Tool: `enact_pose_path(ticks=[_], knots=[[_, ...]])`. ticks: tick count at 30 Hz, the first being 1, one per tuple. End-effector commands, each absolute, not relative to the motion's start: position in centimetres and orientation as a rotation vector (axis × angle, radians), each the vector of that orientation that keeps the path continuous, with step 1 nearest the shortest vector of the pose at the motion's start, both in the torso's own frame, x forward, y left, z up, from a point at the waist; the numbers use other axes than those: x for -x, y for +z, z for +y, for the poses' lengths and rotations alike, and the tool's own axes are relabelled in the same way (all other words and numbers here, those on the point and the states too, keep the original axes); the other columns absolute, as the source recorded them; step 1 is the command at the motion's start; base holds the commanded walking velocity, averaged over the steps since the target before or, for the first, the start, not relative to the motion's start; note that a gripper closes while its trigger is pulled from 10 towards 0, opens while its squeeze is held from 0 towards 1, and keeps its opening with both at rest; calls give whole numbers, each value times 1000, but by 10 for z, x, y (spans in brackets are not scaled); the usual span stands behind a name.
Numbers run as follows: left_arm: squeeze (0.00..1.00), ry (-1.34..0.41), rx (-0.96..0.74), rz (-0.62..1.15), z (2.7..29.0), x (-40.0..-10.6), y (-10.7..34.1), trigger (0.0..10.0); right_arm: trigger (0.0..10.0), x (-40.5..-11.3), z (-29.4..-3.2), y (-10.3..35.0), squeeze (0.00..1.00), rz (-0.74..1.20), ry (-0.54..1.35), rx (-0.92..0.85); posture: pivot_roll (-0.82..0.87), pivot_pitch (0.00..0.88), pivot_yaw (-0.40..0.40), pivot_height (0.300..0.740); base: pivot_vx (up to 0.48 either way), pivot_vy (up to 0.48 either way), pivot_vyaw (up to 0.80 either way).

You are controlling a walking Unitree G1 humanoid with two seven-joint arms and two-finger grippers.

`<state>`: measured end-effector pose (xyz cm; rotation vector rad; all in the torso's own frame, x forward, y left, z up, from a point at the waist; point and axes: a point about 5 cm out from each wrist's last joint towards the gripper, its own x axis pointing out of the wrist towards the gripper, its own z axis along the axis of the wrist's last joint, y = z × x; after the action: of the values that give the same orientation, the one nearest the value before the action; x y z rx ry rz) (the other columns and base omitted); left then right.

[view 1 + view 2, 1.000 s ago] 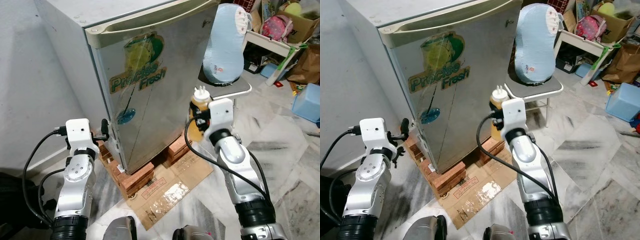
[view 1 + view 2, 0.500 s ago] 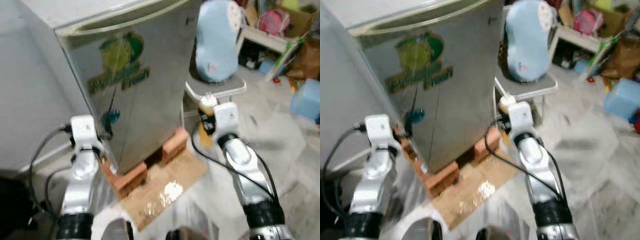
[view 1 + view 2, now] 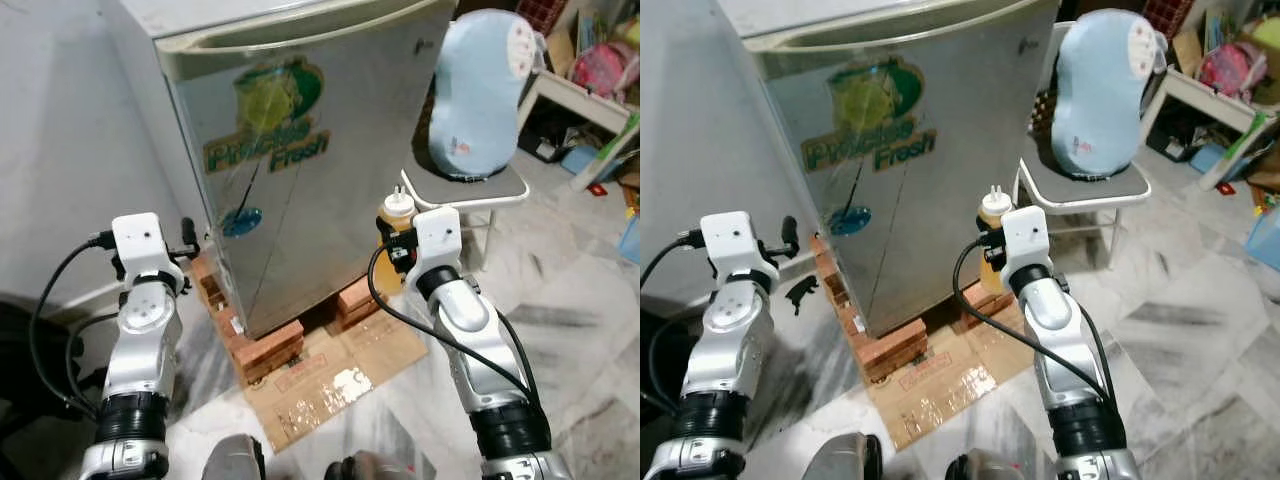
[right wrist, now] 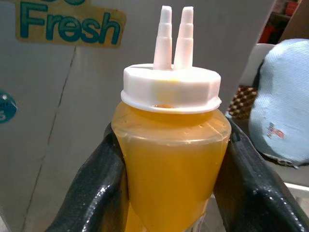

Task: Restocking fridge

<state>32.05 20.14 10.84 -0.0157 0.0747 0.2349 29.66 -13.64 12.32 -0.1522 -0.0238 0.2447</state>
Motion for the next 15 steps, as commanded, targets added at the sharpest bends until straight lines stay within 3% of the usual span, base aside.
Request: enact_pose_path(ticks=[1,15], knots=[[0,178,50,70,199,-330,111,10000,10000,-289,-134,127,0,-33,264,149,-33,79,-55,740,0,0,0],[0,-76,150,29,164,-372,135,10000,10000,-273,-160,132,0,0,239,173,-107,116,-60,740,0,0,0]])
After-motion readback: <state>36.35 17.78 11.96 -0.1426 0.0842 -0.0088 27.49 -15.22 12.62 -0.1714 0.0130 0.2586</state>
